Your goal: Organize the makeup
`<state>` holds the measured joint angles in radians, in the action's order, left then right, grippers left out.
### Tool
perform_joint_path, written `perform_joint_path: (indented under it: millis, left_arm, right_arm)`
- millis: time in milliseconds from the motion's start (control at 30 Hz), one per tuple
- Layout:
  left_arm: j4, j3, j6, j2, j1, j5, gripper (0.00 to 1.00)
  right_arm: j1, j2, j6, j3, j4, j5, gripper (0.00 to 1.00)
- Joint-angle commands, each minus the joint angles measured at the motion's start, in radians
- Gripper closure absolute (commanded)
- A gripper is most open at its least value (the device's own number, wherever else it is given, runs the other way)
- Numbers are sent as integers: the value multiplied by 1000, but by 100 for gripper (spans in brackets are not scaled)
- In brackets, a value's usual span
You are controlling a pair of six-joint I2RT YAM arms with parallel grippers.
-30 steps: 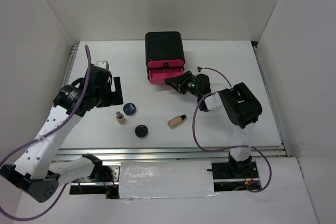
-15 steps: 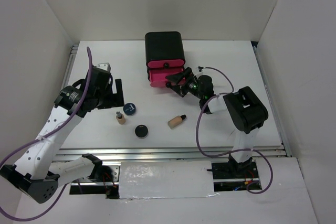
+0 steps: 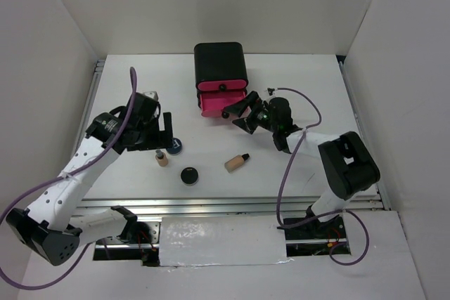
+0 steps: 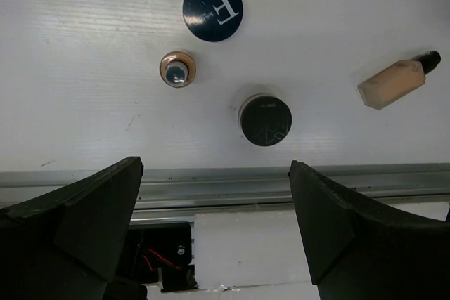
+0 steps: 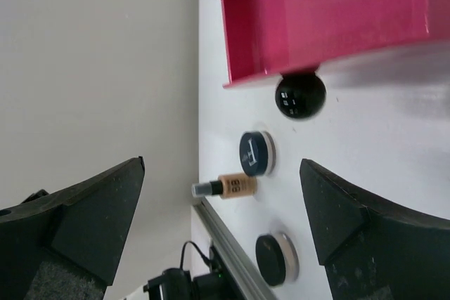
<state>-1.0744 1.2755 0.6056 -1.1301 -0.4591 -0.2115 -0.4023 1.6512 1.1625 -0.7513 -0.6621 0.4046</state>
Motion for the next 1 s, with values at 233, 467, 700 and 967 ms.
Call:
perform_joint_path:
  millis: [233,467,700,967]
  left_arm:
    - [37,-45,131,-95,-191,-5,1]
    - [123,-137,175,-152,-260,-3,1]
    - [263,-212,180,-224,-277,29,1]
    - [329,-229,160,-365,-286,-18,1]
  right_arm:
    - [-7,-206,-148,46,301,-3,0]
    - [-6,-370,-199,46,435,-53,0]
    - [-6,-490,-349,-40,608,-81,0]
    - [-6,-567,-391,-43,654,-70,0]
